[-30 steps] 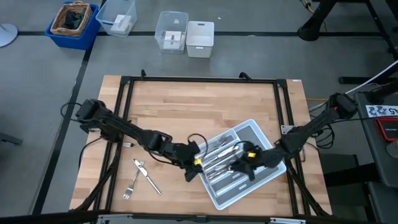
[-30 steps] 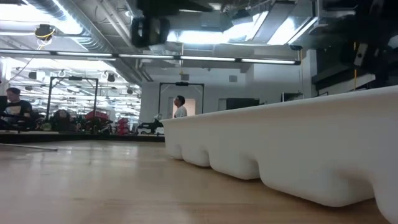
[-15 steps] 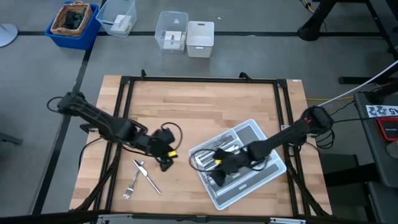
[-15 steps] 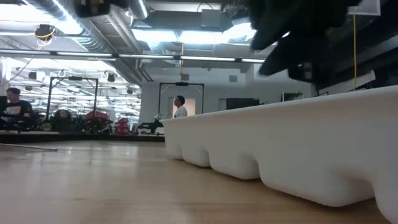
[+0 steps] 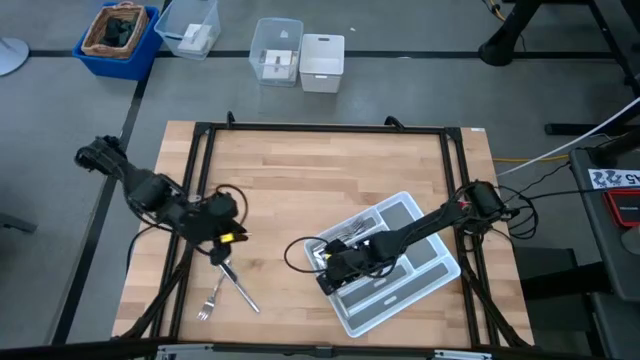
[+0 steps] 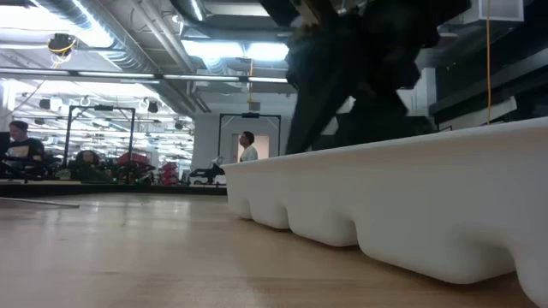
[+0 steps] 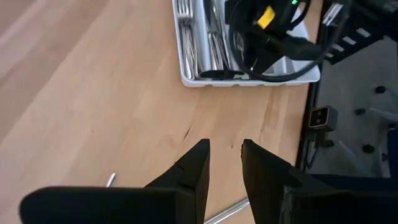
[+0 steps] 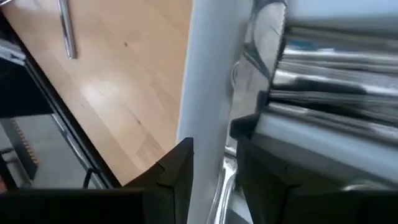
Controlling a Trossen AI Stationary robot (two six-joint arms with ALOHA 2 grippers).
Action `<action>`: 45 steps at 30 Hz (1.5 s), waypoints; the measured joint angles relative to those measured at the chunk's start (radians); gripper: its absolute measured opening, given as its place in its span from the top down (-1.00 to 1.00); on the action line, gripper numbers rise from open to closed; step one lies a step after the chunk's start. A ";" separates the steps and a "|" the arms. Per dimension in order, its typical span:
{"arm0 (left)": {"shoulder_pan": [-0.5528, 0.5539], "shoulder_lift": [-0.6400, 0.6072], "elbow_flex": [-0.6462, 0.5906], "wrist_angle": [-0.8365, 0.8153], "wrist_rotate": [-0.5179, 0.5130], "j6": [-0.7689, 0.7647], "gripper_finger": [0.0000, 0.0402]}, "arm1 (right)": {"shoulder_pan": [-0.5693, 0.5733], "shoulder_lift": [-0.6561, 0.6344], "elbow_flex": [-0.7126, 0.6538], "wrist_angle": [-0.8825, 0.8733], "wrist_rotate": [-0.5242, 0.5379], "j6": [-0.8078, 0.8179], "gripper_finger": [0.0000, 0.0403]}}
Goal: Sort silverware
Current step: Put the silver table knife into the silverware tray
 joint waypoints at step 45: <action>-0.055 -0.085 0.000 -0.102 -0.057 0.073 0.61 | 0.008 -0.009 -0.002 0.003 0.056 0.209 0.95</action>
